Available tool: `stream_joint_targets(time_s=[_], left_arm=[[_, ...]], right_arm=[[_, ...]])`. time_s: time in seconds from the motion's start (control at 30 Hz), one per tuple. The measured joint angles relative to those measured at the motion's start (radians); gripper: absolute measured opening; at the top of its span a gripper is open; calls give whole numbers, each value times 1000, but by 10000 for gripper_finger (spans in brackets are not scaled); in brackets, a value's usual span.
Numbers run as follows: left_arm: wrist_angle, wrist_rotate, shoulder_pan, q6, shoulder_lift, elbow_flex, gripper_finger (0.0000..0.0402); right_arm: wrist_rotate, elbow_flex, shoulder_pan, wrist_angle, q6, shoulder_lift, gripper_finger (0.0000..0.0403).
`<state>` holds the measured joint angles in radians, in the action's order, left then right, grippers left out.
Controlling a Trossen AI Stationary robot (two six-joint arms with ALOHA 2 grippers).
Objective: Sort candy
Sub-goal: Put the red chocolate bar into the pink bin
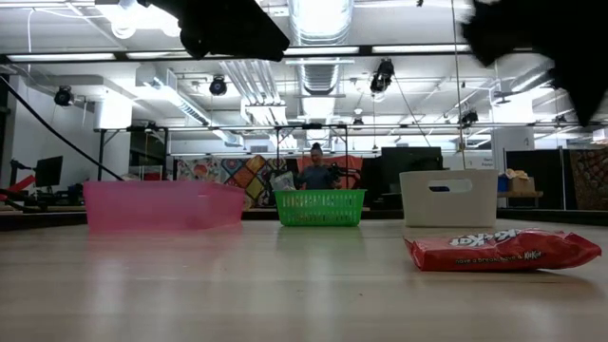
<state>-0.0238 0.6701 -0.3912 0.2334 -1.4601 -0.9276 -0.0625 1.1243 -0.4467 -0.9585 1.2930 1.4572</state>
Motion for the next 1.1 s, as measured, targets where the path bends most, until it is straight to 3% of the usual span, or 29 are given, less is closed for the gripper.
stream_joint_targets(time_s=[0.1,0.23,0.77,0.9,1.1], left_arm=[[-1,0,0,-36,0,-2,127],[-6,0,0,-75,0,-8,127],[-109,0,1,-230,0,-8,127],[-110,0,0,-248,0,-8,127],[-115,0,0,-268,0,-8,127]], right_arm=[[-72,30,-100,-124,142,73,148],[-121,56,-167,-124,226,156,154],[-128,35,-201,-14,213,326,202],[-119,27,-201,11,187,348,170],[-116,21,-199,24,144,348,57]])
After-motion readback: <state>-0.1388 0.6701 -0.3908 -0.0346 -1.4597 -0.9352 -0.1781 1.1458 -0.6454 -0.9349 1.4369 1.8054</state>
